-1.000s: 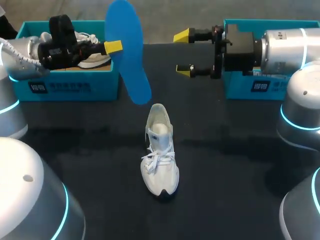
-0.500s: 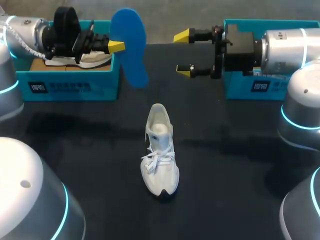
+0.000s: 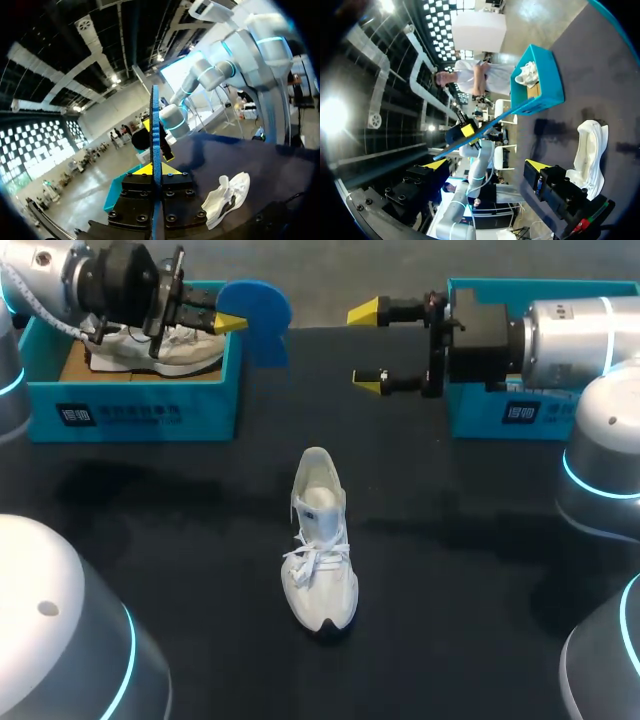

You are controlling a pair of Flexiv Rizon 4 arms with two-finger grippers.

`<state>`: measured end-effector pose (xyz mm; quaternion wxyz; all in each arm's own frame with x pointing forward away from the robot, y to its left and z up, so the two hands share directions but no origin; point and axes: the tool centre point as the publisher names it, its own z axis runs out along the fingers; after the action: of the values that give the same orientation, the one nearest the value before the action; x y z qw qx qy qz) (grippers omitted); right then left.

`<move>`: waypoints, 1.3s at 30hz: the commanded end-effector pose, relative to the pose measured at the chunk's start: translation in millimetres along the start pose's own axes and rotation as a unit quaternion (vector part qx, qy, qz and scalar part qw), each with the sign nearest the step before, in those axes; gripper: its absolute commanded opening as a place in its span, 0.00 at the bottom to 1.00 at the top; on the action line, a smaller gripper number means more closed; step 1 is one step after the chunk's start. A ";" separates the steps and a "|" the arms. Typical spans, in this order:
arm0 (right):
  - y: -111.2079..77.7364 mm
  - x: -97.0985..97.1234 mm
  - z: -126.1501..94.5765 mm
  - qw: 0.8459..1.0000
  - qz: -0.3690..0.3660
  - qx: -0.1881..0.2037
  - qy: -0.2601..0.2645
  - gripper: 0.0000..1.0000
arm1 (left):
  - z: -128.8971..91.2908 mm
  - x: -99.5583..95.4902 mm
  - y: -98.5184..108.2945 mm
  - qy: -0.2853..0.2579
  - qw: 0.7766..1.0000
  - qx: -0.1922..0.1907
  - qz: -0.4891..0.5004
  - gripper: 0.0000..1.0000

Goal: Take the shoe out of the shoebox, open the shoe tongue, remove and reinsert the insole, then place the shoe into the shoebox

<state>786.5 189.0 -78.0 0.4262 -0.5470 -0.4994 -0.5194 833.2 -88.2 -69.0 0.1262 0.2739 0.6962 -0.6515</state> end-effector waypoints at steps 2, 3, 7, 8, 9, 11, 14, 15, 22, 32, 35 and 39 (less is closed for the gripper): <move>0.6 -0.2 3.4 1.000 0.000 -0.001 -0.001 1.00 | 5.5 8.6 7.2 -0.033 0.993 0.016 0.112 0.00; 0.6 -0.2 3.4 1.000 0.000 -0.001 -0.001 1.00 | 7.1 8.5 8.6 -0.033 0.992 0.017 0.123 0.00; 0.6 -0.2 3.4 1.000 0.000 -0.001 -0.001 1.00 | 16.3 7.2 10.1 -0.015 0.983 0.030 0.183 0.00; 0.6 -0.2 3.4 1.000 0.000 -0.001 -0.001 1.00 | 17.7 6.6 10.2 -0.015 0.980 0.028 0.197 0.00; 0.6 -0.2 3.4 1.000 0.000 -0.001 -0.001 1.00 | 19.6 6.1 10.0 -0.009 0.976 0.025 0.217 0.00; 0.6 -0.2 3.4 1.000 0.000 -0.001 -0.001 1.00 | 21.2 6.7 7.5 -0.002 0.969 0.034 0.244 0.00; 0.6 -0.2 3.4 1.000 0.000 -0.001 -0.001 1.00 | 22.9 8.5 4.9 0.008 0.958 0.037 0.284 0.00; 0.6 -0.2 3.4 1.000 0.000 -0.001 -0.001 1.00 | 23.0 9.3 4.6 0.010 0.954 0.036 0.297 0.00; 0.6 -0.2 3.4 1.000 0.000 -0.001 -0.001 1.00 | 20.0 17.4 6.7 0.005 0.939 0.049 0.340 0.00; 0.6 -0.2 3.4 1.000 0.000 -0.001 -0.001 1.00 | 21.5 24.1 11.2 -0.034 0.922 0.025 0.386 0.00; 0.6 -0.2 3.4 1.000 0.000 -0.001 -0.001 1.00 | 21.5 24.1 11.2 -0.034 0.922 0.025 0.386 0.00; 0.6 -0.2 3.4 1.000 0.000 -0.001 -0.001 1.00 | 21.5 24.1 11.2 -0.034 0.922 0.025 0.386 0.00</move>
<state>787.1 189.5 -78.1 0.4265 -0.5470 -0.4995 -0.5190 817.6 -104.0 -93.9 0.3824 0.5027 0.5143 -0.5802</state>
